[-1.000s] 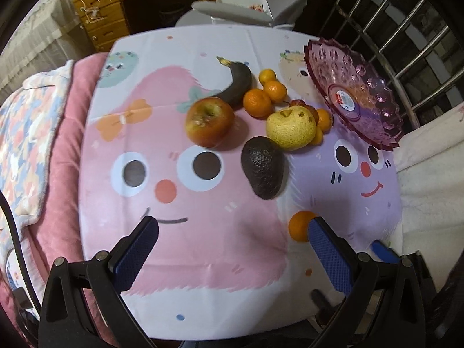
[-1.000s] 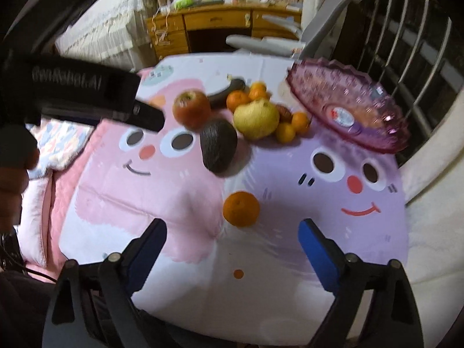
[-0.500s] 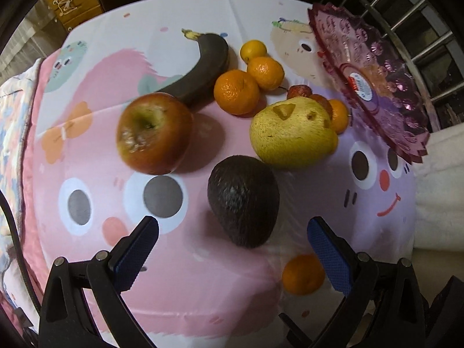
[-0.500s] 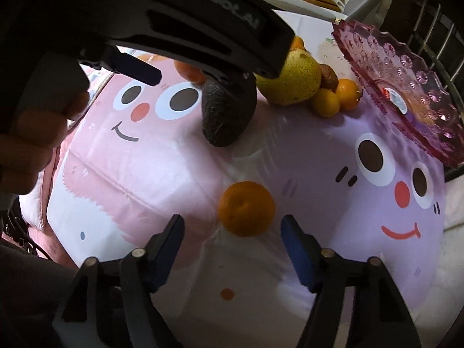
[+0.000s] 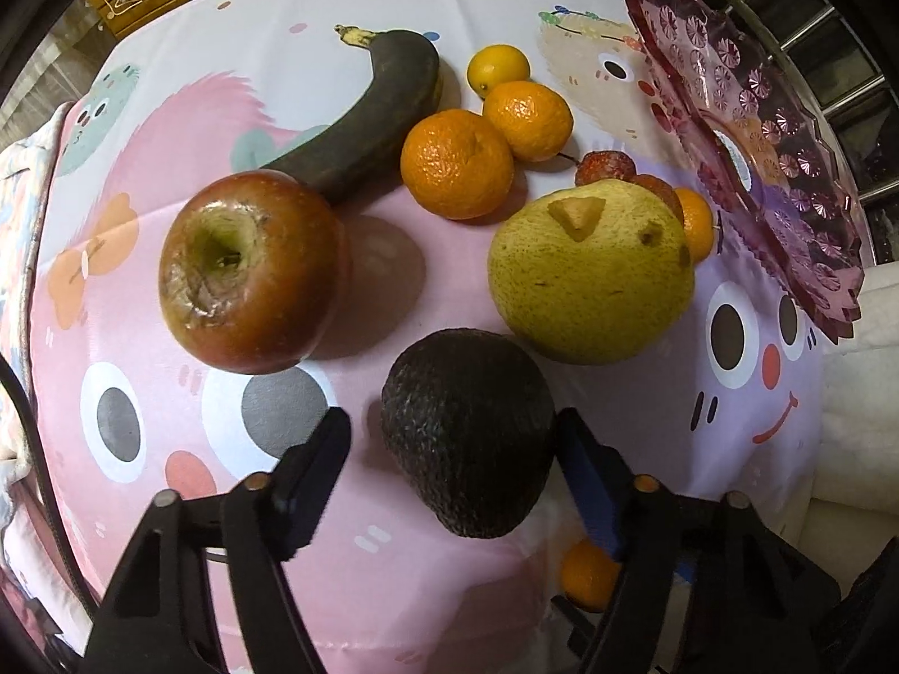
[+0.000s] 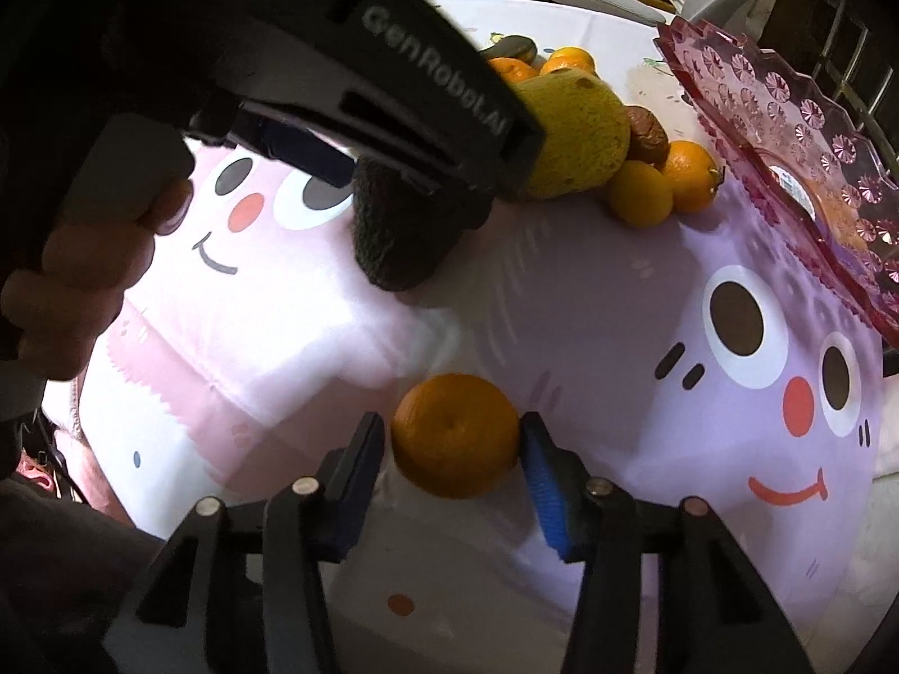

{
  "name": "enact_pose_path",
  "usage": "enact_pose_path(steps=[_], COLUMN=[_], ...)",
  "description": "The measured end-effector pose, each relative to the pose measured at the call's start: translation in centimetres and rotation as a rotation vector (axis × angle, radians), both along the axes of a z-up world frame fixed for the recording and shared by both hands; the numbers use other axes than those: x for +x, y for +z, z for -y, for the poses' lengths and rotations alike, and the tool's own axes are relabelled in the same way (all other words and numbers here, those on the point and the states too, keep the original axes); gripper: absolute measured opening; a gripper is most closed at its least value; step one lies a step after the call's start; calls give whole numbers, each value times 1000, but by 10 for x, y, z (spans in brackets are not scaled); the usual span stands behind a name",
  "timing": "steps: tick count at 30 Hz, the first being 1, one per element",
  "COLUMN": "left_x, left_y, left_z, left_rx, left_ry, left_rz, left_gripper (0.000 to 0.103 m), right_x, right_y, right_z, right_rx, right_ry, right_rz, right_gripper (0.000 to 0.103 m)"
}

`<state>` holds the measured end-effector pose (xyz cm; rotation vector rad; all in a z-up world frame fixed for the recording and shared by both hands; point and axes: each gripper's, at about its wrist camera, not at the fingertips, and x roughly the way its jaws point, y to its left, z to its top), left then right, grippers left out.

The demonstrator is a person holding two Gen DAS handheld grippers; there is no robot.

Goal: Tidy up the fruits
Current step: 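Grasp the dark avocado with the left tool while the right tool grasps a tangerine, then carry the avocado with the left tool while the right tool carries the tangerine to the pink bowl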

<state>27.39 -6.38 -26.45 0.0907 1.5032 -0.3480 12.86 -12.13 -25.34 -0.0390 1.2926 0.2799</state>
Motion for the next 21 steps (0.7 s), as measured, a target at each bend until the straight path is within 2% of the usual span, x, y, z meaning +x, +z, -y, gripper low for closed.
enact_pose_path(steps=[1,2,11,16,21], left_x=[1,1,-13,-32,-52], left_y=[-1,-2,6,33,61], left_z=[-1,-1,-1,-10,-23], left_rx=[-16,-32,-46,-94,-134], left_ry=[-2,-1,-2,-24,-52], left_rz=[-9,-15,-2,59,113], left_gripper=[59,58,57,57,57], right_x=[1,2,5,1,-14], right_y=[0,-1,3,3,7], right_z=[1,1,8,16,16], right_rx=[2,8,54,81,95], right_ry=[-3,-4,-61,-135,-206], right_rz=[0,-1,-35,-79,-83], right_gripper=[46,46,44,44,44])
